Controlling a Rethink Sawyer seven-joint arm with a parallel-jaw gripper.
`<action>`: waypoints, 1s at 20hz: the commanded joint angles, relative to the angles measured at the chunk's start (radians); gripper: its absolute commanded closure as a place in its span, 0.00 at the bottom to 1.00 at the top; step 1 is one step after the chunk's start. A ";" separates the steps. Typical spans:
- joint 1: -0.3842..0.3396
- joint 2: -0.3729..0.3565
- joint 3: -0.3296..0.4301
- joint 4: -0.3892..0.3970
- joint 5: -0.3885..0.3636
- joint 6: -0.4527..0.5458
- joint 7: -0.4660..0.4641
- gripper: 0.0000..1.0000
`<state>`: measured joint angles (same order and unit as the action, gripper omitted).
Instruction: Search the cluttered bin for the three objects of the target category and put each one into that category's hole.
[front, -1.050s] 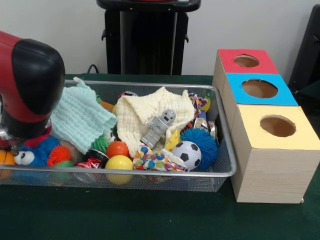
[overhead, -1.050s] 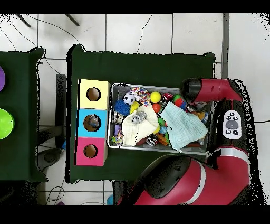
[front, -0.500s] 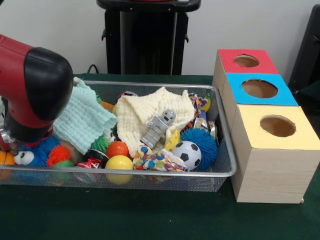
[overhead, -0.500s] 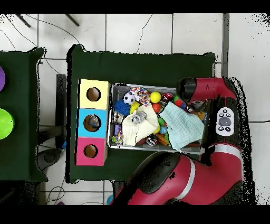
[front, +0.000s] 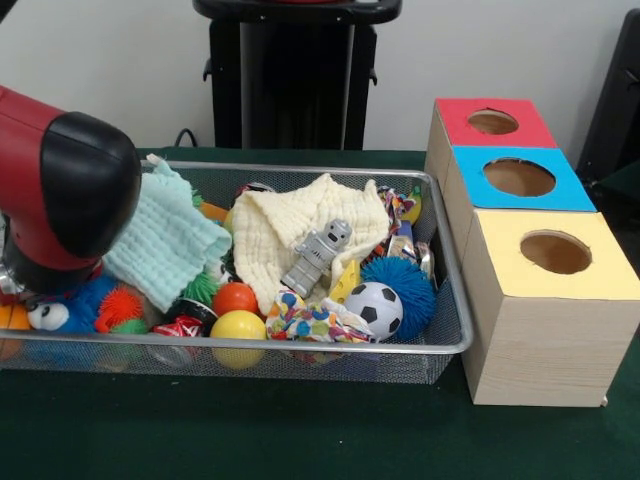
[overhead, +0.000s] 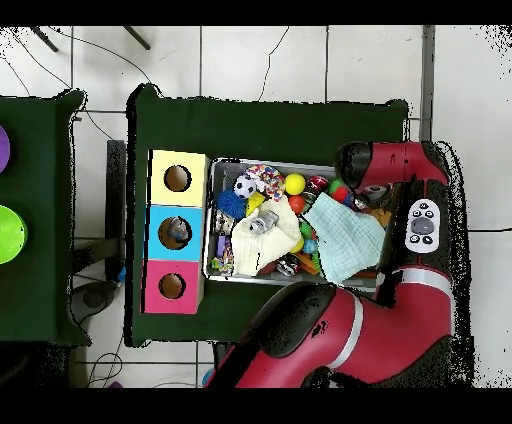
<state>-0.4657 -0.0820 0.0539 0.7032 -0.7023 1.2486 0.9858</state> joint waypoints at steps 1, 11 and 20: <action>-0.032 0.139 0.031 -0.031 -0.058 -0.055 -0.106 1.00; -0.025 0.154 0.028 -0.043 -0.048 -0.035 -0.126 1.00; -0.014 0.022 0.027 0.098 0.004 -0.074 -0.096 1.00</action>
<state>-0.4632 -0.0562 0.0488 0.6559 -0.7025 1.2712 0.9858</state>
